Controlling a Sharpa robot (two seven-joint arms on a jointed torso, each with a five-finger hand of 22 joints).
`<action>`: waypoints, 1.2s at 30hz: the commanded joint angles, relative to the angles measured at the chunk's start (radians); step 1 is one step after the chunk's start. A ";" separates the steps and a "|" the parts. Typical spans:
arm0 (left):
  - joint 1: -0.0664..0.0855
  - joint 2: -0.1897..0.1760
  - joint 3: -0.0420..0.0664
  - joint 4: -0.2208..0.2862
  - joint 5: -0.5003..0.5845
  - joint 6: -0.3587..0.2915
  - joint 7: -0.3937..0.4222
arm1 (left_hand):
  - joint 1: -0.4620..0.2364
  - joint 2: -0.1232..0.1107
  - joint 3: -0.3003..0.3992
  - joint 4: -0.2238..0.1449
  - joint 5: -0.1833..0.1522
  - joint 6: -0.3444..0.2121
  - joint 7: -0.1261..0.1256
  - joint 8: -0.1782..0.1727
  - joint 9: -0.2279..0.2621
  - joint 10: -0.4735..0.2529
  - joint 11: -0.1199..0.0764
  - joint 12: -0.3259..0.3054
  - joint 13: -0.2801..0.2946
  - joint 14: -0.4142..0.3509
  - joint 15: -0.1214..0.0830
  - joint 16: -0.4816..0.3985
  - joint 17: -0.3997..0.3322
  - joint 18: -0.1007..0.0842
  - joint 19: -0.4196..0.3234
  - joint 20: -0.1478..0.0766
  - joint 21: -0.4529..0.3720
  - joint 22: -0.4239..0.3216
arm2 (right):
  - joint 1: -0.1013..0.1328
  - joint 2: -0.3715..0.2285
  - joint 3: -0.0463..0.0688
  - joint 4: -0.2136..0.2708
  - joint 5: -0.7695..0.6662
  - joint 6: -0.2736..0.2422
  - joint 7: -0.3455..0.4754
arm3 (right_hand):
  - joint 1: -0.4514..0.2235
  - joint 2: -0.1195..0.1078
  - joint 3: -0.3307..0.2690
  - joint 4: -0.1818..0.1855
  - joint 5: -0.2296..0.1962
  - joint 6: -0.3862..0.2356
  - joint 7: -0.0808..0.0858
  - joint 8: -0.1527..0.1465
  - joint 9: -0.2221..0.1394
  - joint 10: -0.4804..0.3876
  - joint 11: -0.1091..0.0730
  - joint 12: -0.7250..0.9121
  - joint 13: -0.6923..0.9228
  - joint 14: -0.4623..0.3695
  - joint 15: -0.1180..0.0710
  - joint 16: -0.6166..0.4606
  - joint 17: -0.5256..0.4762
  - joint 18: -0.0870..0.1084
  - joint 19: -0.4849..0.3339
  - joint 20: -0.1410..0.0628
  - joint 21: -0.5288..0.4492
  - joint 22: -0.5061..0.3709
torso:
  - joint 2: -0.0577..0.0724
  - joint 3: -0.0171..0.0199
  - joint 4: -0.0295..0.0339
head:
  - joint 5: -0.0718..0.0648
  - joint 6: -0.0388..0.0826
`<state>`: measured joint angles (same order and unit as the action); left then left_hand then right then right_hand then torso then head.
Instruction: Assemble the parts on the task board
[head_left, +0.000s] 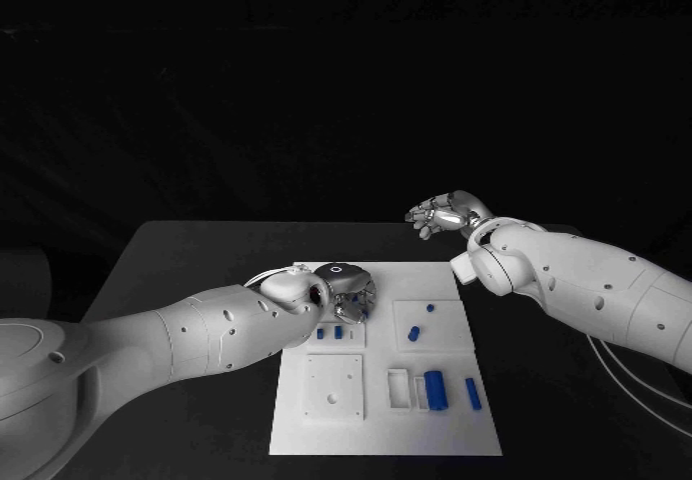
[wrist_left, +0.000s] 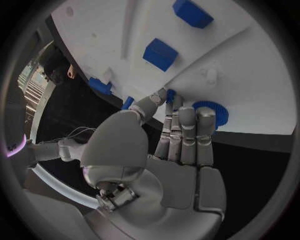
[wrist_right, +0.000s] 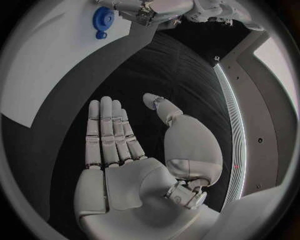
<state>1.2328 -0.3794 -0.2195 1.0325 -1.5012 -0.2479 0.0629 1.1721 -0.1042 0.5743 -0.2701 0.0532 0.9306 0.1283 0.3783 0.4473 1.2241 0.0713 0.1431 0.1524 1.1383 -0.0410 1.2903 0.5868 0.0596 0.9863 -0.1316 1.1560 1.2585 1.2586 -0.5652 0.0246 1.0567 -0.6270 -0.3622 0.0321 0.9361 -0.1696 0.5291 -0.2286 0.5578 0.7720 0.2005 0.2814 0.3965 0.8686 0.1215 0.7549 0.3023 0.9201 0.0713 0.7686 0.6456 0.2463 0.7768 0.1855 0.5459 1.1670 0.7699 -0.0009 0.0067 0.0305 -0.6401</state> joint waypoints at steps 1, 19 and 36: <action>-0.013 0.003 -0.008 -0.007 -0.029 0.042 -0.033 | 0.002 0.008 0.003 -0.007 -0.001 0.002 0.002 -0.007 -0.002 0.003 -0.001 0.002 0.001 0.006 -0.001 0.005 -0.001 0.125 0.001 -0.004 0.003 0.001 | 0.000 0.001 0.000 0.003 -0.007 0.011 0.007 | 0.001 0.011 0.002 0.003 0.004 -0.007 0.020 0.006 -0.001 -0.008 -0.001 0.004 -0.002 -0.009 0.000 0.006 -0.001 0.015 -0.004 0.000 -0.006 0.001 | 0.000 0.0000 0.0008 | -0.002 -0.001; -0.014 0.001 -0.008 -0.014 -0.038 -0.004 -0.018 | 0.030 0.024 0.020 -0.012 0.001 0.018 -0.002 -0.008 0.000 0.054 -0.017 0.021 0.009 0.018 -0.017 0.015 -0.022 0.122 0.011 -0.011 -0.007 -0.010 | 0.000 0.001 0.000 0.003 -0.007 0.013 0.008 | 0.001 0.011 0.003 0.004 0.005 -0.007 0.020 0.007 -0.002 -0.007 -0.001 0.004 -0.003 -0.009 0.000 0.007 -0.002 0.015 -0.004 0.000 -0.006 0.001 | 0.000 -0.0002 0.0009 | -0.002 0.000; -0.016 -0.023 -0.008 0.008 -0.028 -0.037 -0.010 | 0.026 0.031 0.029 -0.009 0.035 0.080 -0.024 0.012 0.018 0.125 -0.046 0.028 0.039 0.065 -0.045 -0.002 -0.053 0.114 0.039 -0.027 -0.026 -0.031 | 0.000 -0.003 0.000 0.005 -0.007 0.013 0.009 | 0.000 0.011 0.003 0.005 0.004 -0.007 0.020 0.007 -0.002 -0.007 -0.001 0.005 -0.003 -0.009 0.000 0.007 -0.002 0.015 -0.004 0.000 -0.006 0.002 | -0.001 0.0005 -0.0008 | -0.002 0.001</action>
<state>1.2233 -0.3990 -0.2234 1.0394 -1.5233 -0.2977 0.0595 1.1930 -0.0836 0.5978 -0.2799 0.0850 1.0047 0.1040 0.3863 0.4639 1.3356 0.0179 0.1711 0.1596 1.1976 -0.0857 1.2902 0.5354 0.0524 1.0243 -0.1555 1.1344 1.2287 1.2588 -0.5681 0.0246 1.0596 -0.6285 -0.3618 0.0327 0.9361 -0.1697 0.5301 -0.2276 0.5578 0.7726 0.1999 0.2862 0.3957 0.8686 0.1215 0.7549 0.3004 0.9201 0.0713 0.7686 0.6448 0.2463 0.7768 0.1855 0.5459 1.1676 0.7686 -0.0006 0.0081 0.0277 -0.6400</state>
